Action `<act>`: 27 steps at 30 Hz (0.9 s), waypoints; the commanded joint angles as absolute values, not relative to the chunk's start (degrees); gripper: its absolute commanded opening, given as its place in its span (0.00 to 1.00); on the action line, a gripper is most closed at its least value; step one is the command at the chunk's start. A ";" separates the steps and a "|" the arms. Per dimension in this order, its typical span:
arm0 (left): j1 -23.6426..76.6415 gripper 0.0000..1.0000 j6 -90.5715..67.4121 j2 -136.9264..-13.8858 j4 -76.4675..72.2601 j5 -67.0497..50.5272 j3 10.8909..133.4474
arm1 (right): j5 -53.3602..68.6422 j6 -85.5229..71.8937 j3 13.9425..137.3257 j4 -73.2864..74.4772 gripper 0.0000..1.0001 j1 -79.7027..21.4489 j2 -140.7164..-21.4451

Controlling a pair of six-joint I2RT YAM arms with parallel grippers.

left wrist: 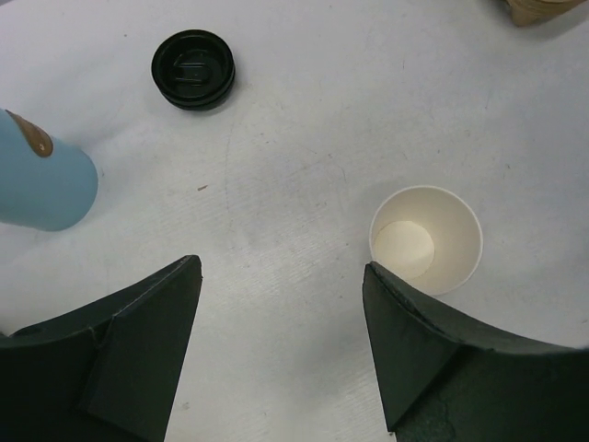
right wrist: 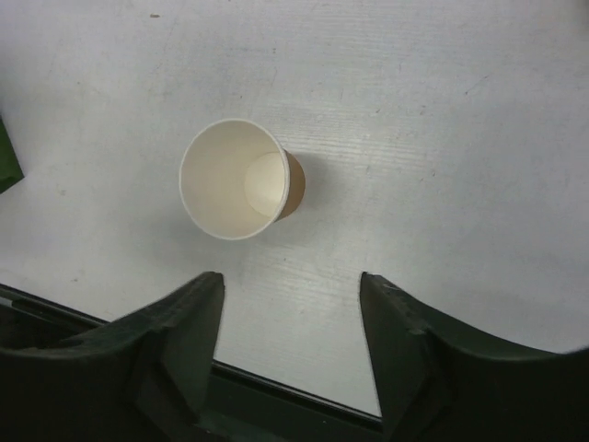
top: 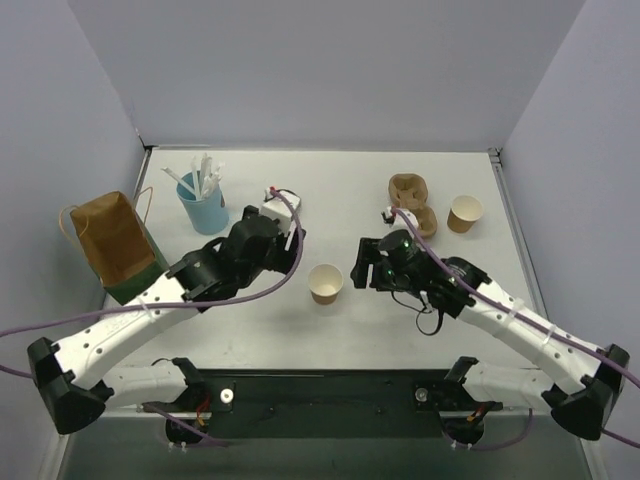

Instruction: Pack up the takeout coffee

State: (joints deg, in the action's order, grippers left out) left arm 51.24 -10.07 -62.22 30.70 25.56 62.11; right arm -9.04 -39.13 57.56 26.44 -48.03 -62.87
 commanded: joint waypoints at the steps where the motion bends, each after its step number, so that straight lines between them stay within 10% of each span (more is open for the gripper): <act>1: 47.03 0.78 -8.53 -75.19 35.33 23.04 74.77 | -13.18 -34.98 53.80 28.48 0.68 -49.74 -57.32; 27: 26.81 0.57 -1.23 -127.61 32.95 1.58 115.84 | -13.62 -25.75 50.10 30.50 0.76 -50.98 -44.47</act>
